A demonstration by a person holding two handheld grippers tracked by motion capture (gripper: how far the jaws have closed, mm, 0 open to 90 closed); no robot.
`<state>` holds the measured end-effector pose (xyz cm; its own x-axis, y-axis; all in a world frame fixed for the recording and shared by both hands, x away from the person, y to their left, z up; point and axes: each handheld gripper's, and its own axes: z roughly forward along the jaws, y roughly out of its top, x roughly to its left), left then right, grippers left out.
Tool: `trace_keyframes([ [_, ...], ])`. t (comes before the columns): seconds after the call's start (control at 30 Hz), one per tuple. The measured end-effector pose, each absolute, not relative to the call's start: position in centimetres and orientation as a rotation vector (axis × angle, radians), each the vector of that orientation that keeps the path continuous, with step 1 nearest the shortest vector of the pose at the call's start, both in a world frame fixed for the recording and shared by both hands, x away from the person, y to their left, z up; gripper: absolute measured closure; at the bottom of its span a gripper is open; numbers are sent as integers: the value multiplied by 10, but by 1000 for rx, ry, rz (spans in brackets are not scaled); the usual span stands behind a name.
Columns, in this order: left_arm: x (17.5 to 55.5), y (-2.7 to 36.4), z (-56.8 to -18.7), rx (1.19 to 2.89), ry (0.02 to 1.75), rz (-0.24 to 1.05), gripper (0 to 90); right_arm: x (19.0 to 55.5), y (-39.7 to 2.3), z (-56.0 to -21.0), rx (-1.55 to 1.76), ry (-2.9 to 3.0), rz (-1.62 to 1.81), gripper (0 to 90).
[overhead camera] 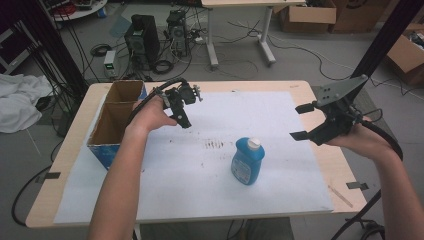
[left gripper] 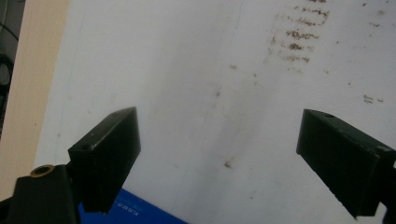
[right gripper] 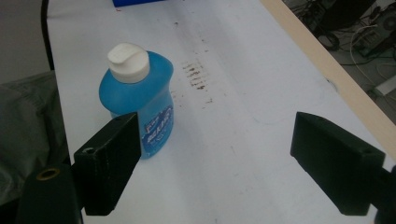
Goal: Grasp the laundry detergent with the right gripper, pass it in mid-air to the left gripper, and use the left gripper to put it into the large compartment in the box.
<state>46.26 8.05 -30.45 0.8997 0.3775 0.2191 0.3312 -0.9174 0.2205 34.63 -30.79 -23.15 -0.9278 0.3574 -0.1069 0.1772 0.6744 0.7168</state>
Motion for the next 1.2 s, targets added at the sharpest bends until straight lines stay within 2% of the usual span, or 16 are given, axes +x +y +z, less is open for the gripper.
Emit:
trace_keyframes([
  [1.2, 462, 83, -304, 2880, 556, 385, 139, 320, -275, -284, 382, 2592, 1325, 152],
])
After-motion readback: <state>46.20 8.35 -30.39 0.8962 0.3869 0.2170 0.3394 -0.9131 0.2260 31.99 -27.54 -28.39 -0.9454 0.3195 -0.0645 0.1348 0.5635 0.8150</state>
